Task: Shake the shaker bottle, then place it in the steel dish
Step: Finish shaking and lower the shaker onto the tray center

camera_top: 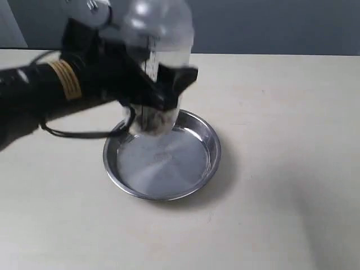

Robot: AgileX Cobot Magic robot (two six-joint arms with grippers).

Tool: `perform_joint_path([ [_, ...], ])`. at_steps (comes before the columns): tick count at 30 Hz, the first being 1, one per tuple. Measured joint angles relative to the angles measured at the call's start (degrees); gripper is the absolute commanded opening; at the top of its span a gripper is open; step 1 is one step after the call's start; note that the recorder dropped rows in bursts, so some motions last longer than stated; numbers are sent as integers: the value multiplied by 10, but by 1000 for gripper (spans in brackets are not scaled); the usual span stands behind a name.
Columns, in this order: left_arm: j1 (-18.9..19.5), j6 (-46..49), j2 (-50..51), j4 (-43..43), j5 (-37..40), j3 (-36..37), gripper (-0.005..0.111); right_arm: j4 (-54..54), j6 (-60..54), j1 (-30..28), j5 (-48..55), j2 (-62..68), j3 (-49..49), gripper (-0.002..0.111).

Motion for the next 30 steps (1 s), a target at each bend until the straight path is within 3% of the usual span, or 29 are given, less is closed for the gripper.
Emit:
perform_joint_path([
  [2, 0, 2, 28, -8, -48, 20, 0, 0, 0, 0, 0, 0, 0, -1],
  [5, 0, -10, 71, -23, 2, 46, 0, 0, 0, 0, 0, 0, 0, -1],
  [7, 0, 8, 47, -16, 18, 39, 0, 0, 0, 0, 0, 0, 0, -1],
  [9, 0, 39, -1, -16, -28, 2, 0, 0, 0, 0, 0, 0, 0, -1],
  [12, 0, 36, 24, -26, -69, 16, 0, 0, 0, 0, 0, 0, 0, -1],
  [17, 0, 27, 57, -40, -13, 39, 0, 0, 0, 0, 0, 0, 0, -1],
  [22, 0, 49, 13, -29, -123, 15, 0, 0, 0, 0, 0, 0, 0, -1],
  [30, 0, 94, 167, -51, -193, 64, 0, 0, 0, 0, 0, 0, 0, -1],
])
